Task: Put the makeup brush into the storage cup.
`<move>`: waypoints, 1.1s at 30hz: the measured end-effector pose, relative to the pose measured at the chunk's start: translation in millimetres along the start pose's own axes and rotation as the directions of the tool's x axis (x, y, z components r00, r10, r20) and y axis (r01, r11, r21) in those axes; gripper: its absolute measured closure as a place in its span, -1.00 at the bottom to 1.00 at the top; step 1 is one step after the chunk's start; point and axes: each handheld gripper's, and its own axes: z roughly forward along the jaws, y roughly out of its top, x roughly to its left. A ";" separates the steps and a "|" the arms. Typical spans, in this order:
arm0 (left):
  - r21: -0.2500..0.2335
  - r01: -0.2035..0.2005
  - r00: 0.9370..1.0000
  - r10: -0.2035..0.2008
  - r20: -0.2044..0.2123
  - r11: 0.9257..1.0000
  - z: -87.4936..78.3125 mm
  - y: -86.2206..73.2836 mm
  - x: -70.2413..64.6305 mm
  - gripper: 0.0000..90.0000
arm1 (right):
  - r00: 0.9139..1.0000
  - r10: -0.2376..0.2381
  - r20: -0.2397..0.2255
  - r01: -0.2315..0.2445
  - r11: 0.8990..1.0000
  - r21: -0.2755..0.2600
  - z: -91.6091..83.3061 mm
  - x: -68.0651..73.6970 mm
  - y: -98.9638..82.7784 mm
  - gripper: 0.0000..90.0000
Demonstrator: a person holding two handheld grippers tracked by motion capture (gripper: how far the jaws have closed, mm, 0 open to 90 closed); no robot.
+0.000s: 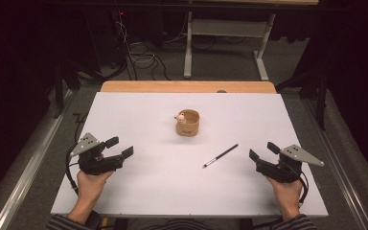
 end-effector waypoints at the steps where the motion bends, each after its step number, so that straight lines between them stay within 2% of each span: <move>1: 0.000 0.000 1.000 0.000 0.000 1.000 0.0 0.0 0.0 -0.43 | 1.000 0.002 -0.001 -0.002 1.000 0.000 0.1 0.1 -0.1 -0.44; 18: 0.000 0.002 1.000 -0.002 0.005 1.000 -0.3 0.0 0.6 -0.43 | 1.000 0.007 -0.001 -0.007 1.000 -0.009 0.2 -0.9 -0.1 -0.43; 29: 0.001 0.004 1.000 -0.004 0.003 1.000 -1.2 -0.1 0.9 -0.43 | 1.000 0.008 -0.019 -0.008 1.000 0.020 0.4 -1.3 1.3 -0.41; 33: 0.005 0.002 1.000 -0.002 0.005 1.000 -1.2 -0.1 0.7 -0.43 | 1.000 0.007 -0.017 -0.006 1.000 0.014 -1.3 -1.4 2.2 -0.44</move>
